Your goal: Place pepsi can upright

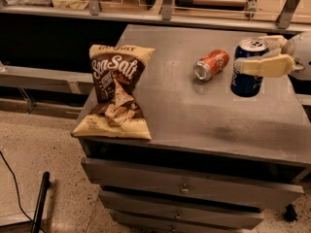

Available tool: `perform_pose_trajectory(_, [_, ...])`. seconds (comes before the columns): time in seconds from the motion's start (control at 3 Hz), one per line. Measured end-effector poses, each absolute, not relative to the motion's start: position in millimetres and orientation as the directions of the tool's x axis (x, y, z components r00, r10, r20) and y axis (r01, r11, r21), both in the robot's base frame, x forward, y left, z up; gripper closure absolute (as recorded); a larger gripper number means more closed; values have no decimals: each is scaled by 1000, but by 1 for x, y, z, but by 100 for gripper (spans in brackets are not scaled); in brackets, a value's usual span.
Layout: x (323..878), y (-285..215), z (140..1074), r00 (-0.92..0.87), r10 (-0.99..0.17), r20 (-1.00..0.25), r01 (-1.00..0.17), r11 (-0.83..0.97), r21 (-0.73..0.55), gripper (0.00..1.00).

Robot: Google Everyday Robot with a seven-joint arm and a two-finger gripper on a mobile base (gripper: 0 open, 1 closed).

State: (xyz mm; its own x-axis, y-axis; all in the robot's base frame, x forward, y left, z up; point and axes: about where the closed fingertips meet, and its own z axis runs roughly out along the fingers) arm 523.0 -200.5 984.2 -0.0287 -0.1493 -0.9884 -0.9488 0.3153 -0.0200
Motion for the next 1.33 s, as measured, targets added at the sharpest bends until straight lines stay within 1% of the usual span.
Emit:
perform_pose_trajectory(0.33, [518, -213, 972, -30, -52, -998, -944, 329, 11, 100])
perform_pose_trajectory(0.67, [512, -227, 958, -31, 3, -1000, -934, 355, 30, 100])
perform_pose_trajectory(1.0, [505, -238, 945, -15, 24, -1000, -923, 385, 23, 82])
perform_pose_trajectory(1.33, [501, -243, 935, 8, 8, -1000, -913, 408, -4, 59])
